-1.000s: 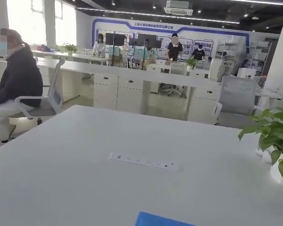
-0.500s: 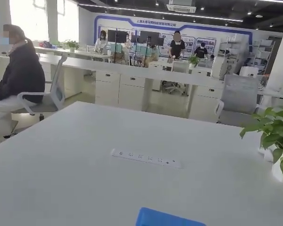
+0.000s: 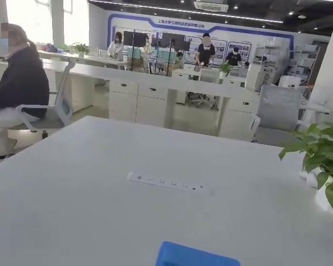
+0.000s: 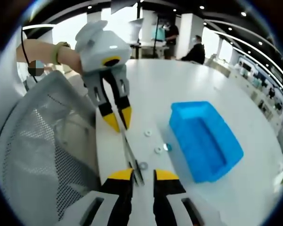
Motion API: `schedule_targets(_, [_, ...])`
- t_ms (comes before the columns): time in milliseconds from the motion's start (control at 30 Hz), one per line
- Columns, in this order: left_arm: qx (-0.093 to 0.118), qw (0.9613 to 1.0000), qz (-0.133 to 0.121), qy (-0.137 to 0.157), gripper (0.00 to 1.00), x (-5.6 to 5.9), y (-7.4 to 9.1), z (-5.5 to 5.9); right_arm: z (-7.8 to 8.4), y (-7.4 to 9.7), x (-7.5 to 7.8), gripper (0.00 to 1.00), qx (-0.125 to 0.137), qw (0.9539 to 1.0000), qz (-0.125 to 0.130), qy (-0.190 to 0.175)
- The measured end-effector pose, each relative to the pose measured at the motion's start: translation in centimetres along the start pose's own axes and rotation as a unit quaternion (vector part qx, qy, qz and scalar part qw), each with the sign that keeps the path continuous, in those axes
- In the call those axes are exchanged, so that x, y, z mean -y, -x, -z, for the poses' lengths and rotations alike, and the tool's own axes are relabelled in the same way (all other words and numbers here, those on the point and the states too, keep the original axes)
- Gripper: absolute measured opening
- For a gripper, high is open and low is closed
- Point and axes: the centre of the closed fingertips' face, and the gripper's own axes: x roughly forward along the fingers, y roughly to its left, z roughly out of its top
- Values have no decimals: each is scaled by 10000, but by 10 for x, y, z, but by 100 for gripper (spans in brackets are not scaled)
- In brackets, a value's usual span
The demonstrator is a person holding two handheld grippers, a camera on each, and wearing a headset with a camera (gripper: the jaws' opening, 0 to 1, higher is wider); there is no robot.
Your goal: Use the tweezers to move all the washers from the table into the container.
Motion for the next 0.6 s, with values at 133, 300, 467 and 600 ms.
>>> schedule_targets(133, [-153, 9995, -15, -272, 1, 0, -2, 0, 6, 0, 5, 11, -79, 9999, 85, -21])
schedule_targets(300, [-103, 9987, -8, -495, 0, 2, 0, -6, 7, 1, 3, 12, -50, 10000, 50, -35])
schedule_targets(467, [44, 9967, 8, -809, 0, 8, 11, -18, 11, 1, -1, 13, -107, 9999, -17, 52])
schedule_targets(600, [264, 9940, -74, -1060, 0, 12, 26, -35, 9, 0, -9, 16, -83, 9998, -111, 172])
